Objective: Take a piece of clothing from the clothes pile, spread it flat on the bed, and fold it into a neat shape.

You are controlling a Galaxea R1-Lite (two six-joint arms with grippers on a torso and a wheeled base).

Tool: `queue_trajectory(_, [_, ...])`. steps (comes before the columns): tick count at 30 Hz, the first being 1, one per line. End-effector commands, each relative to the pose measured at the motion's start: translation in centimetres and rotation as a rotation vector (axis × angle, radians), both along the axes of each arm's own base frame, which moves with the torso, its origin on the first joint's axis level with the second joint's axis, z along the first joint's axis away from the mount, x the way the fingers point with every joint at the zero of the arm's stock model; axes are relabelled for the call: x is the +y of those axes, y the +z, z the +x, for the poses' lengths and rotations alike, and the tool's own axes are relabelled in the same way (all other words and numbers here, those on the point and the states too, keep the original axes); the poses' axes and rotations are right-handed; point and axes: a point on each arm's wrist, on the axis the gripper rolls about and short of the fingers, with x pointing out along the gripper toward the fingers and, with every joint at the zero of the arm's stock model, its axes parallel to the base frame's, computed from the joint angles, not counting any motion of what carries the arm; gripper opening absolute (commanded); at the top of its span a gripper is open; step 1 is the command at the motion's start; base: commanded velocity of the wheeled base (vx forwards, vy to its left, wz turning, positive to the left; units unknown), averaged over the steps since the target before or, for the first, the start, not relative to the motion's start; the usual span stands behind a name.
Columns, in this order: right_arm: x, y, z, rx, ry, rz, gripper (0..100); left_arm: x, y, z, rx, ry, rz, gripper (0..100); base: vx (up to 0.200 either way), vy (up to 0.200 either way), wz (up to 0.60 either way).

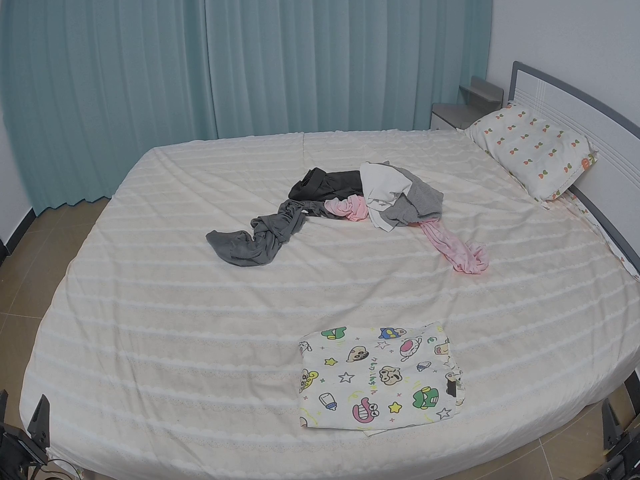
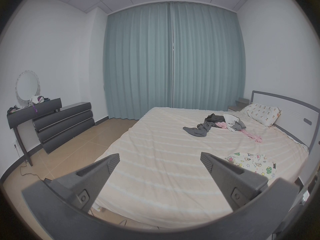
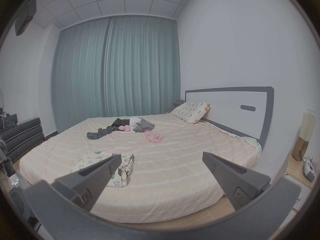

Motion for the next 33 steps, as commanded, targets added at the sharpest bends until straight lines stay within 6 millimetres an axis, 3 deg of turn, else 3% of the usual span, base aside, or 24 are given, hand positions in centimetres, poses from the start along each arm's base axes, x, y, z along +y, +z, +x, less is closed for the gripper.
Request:
queue_trajectory(1, [0.0, -0.1, -0.1, -0.016, 0.008, 0.005, 100, 0.0, -1.5, -0.3, -0.02, 0.022, -0.012, 100, 0.0, 0.0, 0.0])
queue_trajectory(11, [0.1, 0.0, 0.0, -0.029, 0.054, 0.007, 100, -0.2, -2.3, 0.7, -0.157, 0.01, -0.043, 100, 0.0, 0.0, 0.0])
queue_trajectory(22, [0.3, -0.1, 0.0, -0.03, 0.11, 0.001, 100, -0.8, -2.4, 0.9, -0.149, -0.259, -0.069, 100, 0.0, 0.0, 0.0])
queue_trajectory(27, [0.5, -0.2, 0.0, -0.03, 0.202, 0.007, 100, -1.1, -2.8, 0.9, -0.1, -0.416, 0.04, 100, 0.0, 0.0, 0.0])
queue_trajectory(33, [0.5, -0.2, 0.1, -0.026, 0.217, 0.01, 100, -1.1, -2.9, 0.9, -0.093, -0.415, 0.046, 100, 0.0, 0.0, 0.0])
